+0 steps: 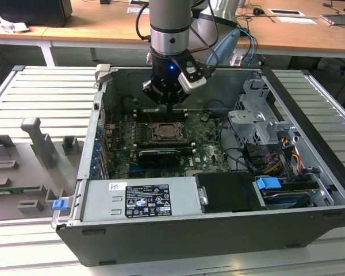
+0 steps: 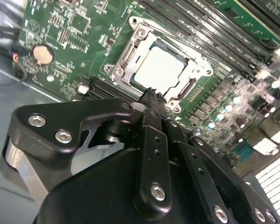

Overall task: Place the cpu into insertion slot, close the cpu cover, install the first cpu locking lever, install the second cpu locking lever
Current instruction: 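Install the first cpu locking lever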

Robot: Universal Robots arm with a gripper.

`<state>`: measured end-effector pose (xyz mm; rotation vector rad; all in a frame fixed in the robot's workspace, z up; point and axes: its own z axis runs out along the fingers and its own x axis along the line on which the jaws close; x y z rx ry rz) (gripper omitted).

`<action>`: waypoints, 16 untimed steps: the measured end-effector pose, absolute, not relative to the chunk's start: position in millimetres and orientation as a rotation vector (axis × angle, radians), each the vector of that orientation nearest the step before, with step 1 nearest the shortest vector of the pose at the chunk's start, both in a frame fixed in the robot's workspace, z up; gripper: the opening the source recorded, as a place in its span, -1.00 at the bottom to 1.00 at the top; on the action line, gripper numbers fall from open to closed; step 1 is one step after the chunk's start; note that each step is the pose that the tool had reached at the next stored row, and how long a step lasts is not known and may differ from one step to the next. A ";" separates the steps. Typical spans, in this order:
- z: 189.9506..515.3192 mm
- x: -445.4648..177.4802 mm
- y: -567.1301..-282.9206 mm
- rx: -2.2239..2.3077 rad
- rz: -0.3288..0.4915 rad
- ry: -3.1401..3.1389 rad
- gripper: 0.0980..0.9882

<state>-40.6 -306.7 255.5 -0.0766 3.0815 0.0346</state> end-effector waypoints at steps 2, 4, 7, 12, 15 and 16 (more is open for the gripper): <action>255.4 -40.6 -306.7 -0.140 0.036 3.080 -0.98; 255.1 -41.0 -306.7 -0.239 0.039 3.074 -0.98; 255.0 -41.3 -306.7 -0.240 0.044 3.107 -0.98; 255.2 -41.3 -306.7 -0.181 0.049 3.143 -0.98; 255.9 -41.3 -306.8 -0.175 0.052 3.146 -0.98; 255.9 -41.4 -307.0 -0.173 0.053 3.146 -0.98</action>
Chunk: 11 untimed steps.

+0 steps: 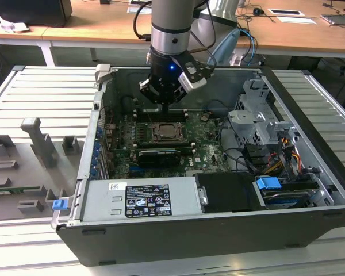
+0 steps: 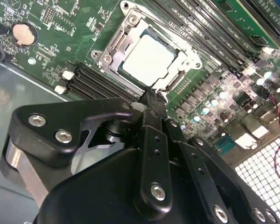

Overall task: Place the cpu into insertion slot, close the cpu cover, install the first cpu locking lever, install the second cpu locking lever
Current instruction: 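Install the first cpu locking lever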

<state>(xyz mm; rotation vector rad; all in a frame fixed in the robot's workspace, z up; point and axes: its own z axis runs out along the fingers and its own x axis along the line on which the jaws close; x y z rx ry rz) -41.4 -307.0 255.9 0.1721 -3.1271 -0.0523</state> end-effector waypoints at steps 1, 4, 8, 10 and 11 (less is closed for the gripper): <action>255.9 -41.7 -307.1 0.169 -0.052 -3.127 -0.98; 254.7 -42.0 -307.1 0.116 -0.052 -3.130 -0.98; 253.9 -42.4 -307.1 0.031 -0.051 -3.133 -0.98; 253.8 -42.7 -307.1 0.031 -0.051 -3.133 -0.98; 253.8 -42.8 -307.1 0.031 -0.051 -3.133 -0.98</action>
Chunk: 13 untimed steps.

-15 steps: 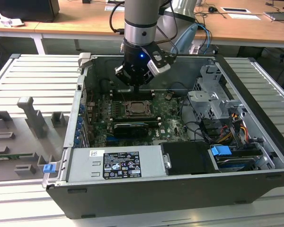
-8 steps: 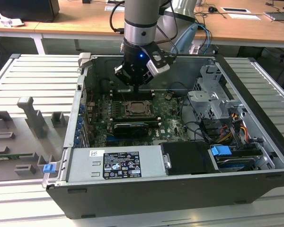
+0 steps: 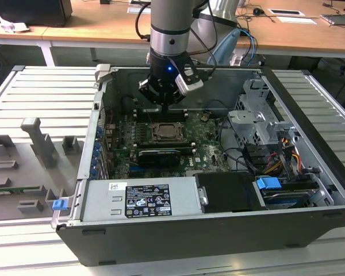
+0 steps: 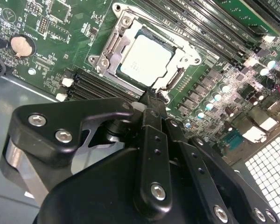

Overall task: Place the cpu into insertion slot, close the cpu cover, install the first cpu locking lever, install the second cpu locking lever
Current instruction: 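Install the first cpu locking lever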

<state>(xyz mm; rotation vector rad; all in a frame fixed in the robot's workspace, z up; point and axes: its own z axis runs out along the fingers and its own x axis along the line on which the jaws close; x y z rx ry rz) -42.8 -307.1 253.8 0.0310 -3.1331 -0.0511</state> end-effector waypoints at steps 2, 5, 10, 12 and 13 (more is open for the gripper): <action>253.8 -44.2 -307.1 0.031 -0.051 -3.133 -0.98; 253.8 -51.1 -307.1 0.030 -0.051 -3.133 -0.98; 252.9 -58.5 -307.6 0.019 -0.052 -3.133 -0.98; 252.1 -58.7 -307.6 -0.006 -0.052 -3.134 -0.98; 251.9 -59.9 -307.7 -0.015 -0.051 -3.133 -0.98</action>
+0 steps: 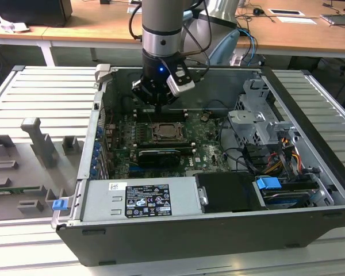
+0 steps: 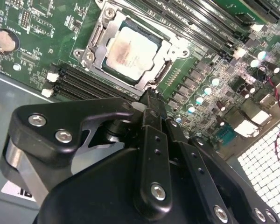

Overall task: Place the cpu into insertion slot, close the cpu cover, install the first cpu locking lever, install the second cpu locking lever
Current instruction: 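Install the first cpu locking lever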

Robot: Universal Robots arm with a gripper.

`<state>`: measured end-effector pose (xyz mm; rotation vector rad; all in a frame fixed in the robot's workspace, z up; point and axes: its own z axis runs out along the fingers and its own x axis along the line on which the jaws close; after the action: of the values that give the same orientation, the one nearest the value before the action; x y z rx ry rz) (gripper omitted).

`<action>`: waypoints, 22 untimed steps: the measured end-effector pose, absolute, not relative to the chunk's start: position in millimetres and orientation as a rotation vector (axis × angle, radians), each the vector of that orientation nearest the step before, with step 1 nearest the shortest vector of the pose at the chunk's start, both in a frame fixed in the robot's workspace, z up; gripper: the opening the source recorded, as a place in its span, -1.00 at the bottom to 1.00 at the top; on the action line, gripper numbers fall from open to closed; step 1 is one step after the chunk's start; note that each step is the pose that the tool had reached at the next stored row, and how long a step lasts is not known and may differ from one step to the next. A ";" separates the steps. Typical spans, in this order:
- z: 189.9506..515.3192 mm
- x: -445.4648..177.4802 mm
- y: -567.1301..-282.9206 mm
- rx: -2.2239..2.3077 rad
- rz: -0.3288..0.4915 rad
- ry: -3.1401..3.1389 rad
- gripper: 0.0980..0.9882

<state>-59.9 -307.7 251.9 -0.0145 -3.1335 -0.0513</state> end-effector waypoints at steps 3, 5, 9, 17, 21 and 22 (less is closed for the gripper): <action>251.7 -68.4 -307.7 -0.016 -0.052 -3.134 -0.98; 251.7 -72.9 -307.7 -0.016 -0.052 -3.134 -0.98; 251.7 -78.6 -307.7 -0.016 -0.052 -3.134 -0.98; 251.7 -96.1 -307.7 -0.016 -0.052 -3.134 -0.98; 251.7 -98.6 -307.7 -0.016 -0.052 -3.134 -0.98; 251.6 -99.2 -307.6 -0.016 -0.052 -3.134 -0.98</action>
<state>-99.2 -307.6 251.6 -0.0156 -3.1338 -0.0524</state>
